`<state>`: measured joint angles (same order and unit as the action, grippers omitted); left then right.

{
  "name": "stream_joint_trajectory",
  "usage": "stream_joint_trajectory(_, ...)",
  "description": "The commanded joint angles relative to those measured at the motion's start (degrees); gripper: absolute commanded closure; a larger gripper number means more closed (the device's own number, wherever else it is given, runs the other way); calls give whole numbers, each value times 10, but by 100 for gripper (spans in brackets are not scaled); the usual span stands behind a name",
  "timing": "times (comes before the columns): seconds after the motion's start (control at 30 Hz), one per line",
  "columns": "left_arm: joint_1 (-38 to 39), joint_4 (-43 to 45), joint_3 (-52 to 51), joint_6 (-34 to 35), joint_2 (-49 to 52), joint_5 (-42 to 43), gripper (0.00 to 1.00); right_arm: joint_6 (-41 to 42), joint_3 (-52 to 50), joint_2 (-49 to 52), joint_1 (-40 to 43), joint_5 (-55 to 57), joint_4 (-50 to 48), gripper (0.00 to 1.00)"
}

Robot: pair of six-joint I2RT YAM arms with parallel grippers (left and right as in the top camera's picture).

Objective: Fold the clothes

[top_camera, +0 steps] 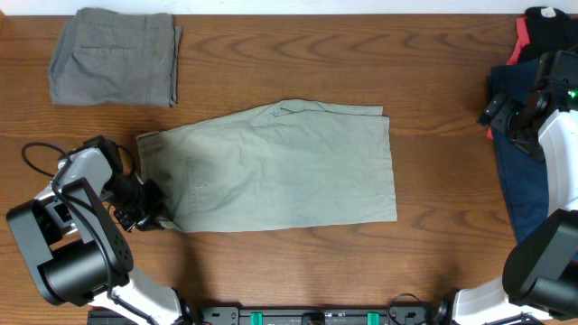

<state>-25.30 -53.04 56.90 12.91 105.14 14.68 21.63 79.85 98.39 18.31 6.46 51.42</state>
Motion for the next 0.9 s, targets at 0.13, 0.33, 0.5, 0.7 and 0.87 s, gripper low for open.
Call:
stream_joint_trajectory(0.13, 0, 75, -12, -30, 23, -2, 94, -7, 0, -6, 1, 7, 0, 1)
stream_joint_trajectory(0.33, 0, 55, 13, -39, 8, -7, 94, -7, 0, -6, 1, 7, 0, 1)
stream_joint_trajectory(0.5, 0, 32, 28, -25, -44, -38, 94, -7, 0, -5, 0, 7, 0, 1)
stream_joint_trajectory(0.7, 0, -51, 92, 40, -109, -158, 94, -7, 0, -5, 1, 7, 0, 1)
stream_joint_trajectory(0.87, 0, -151, 210, 43, -123, -158, 94, -7, 0, -5, 1, 7, 0, 1)
